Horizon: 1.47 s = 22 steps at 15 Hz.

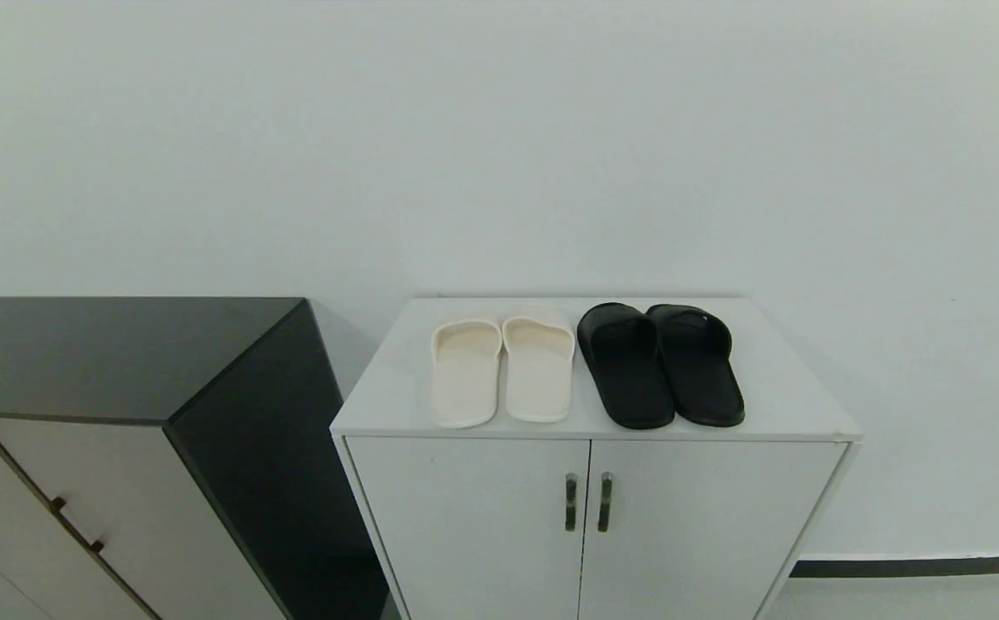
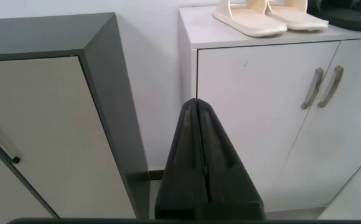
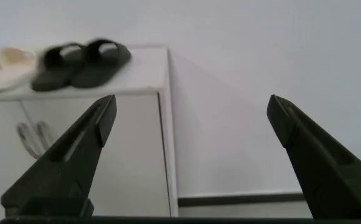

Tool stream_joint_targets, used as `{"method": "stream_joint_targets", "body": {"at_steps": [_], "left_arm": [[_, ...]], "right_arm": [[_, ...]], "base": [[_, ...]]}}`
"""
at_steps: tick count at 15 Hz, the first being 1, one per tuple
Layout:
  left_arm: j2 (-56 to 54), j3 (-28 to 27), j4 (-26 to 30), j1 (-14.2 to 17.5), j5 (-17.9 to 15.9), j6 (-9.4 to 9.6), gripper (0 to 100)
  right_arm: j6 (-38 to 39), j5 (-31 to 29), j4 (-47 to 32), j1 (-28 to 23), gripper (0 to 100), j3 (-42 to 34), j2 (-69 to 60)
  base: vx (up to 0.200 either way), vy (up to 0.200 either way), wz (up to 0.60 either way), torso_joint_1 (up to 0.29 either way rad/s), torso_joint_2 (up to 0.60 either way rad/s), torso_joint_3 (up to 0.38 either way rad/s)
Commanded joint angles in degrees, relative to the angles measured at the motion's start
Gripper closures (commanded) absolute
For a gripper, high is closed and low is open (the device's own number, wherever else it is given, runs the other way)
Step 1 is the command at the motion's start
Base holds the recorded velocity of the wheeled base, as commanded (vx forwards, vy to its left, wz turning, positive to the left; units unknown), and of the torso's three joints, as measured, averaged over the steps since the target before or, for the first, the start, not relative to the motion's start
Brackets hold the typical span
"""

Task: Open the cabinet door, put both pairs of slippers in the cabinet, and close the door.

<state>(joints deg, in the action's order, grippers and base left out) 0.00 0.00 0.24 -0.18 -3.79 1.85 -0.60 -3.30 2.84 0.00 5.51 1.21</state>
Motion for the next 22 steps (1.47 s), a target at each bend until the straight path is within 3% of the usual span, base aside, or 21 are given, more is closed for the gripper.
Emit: {"method": "stream_joint_targets", "body": {"at_steps": [1,3,6,9,10,14,18,22], "left_arm": [[0.1,0.0,0.0,0.0,0.0,-0.01,100],[0.0,0.0,0.0,0.0,0.0,-0.01,100],[0.0,0.0,0.0,0.0,0.0,-0.01,100],[0.0,0.0,0.0,0.0,0.0,0.08,100],[0.0,0.0,0.0,0.0,0.0,-0.01,100],[0.1,0.0,0.0,0.0,0.0,0.08,100],[0.0,0.0,0.0,0.0,0.0,-0.01,100],[0.0,0.0,0.0,0.0,0.0,-0.01,100]], "right_arm": [[-0.3,5.5,-2.3,0.5,0,12.0,15.8],[0.3,10.1,1.0,1.3,0,14.8,31.3],[1.7,7.7,13.2,11.7,0,16.3,46.7],[14.0,-7.3,14.6,33.7,0,26.4,62.3],[16.1,-10.1,14.6,37.4,0,30.6,66.8],[16.6,-17.0,15.4,39.9,0,43.3,83.7],[16.4,-24.6,18.2,40.8,0,49.8,94.9],[15.5,-29.7,28.4,40.6,0,52.9,107.5]], "base": [[0.0,0.0,0.0,0.0,0.0,0.0],[0.0,0.0,0.0,0.0,0.0,0.0],[0.0,0.0,0.0,0.0,0.0,0.0],[0.0,0.0,0.0,0.0,0.0,0.0],[0.0,0.0,0.0,0.0,0.0,0.0],[0.0,0.0,0.0,0.0,0.0,0.0],[0.0,0.0,0.0,0.0,0.0,0.0],[0.0,0.0,0.0,0.0,0.0,0.0]]}}
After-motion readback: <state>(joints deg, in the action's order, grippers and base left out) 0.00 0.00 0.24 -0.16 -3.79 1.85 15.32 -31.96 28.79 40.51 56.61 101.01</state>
